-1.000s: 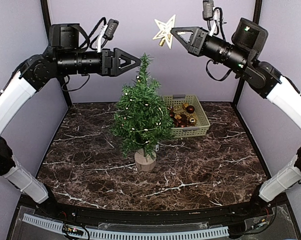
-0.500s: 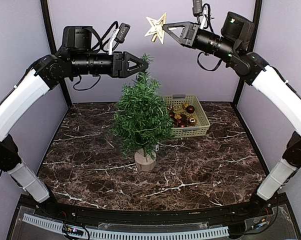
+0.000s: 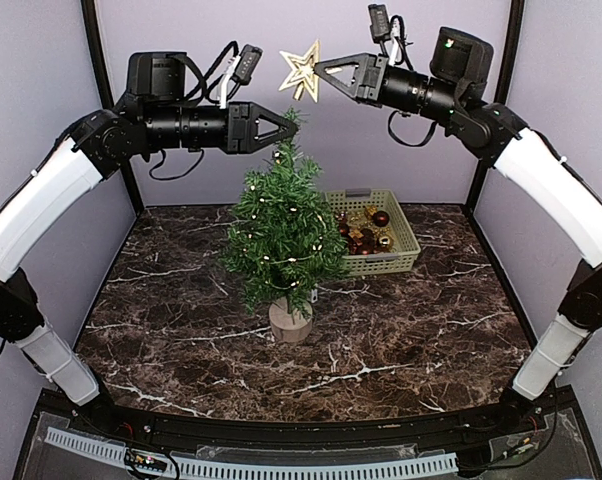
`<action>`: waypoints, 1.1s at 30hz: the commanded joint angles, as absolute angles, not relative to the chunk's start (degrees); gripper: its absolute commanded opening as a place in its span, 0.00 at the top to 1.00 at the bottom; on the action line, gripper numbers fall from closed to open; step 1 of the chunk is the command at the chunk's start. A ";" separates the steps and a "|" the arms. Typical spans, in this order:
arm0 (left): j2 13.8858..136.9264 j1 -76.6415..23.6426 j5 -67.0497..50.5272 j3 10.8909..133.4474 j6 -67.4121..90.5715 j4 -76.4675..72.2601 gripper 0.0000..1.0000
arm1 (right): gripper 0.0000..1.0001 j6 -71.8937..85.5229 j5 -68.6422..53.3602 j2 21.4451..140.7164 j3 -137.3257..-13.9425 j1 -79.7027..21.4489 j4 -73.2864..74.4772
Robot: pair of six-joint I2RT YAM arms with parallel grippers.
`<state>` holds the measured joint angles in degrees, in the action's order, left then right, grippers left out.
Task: Decorate the small christmas tree
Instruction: Move the ornament star to the top of the tree.
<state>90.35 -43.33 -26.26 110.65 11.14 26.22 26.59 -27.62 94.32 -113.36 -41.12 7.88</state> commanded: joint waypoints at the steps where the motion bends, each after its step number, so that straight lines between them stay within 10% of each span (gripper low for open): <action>1: 89.65 -43.07 -25.87 109.99 10.89 24.29 0.75 | 1.00 27.86 -30.06 95.01 -114.79 -40.65 6.60; 33: 88.67 -43.03 -25.29 108.02 11.22 22.94 1.00 | 1.00 25.11 -31.98 92.18 -111.79 -40.34 7.59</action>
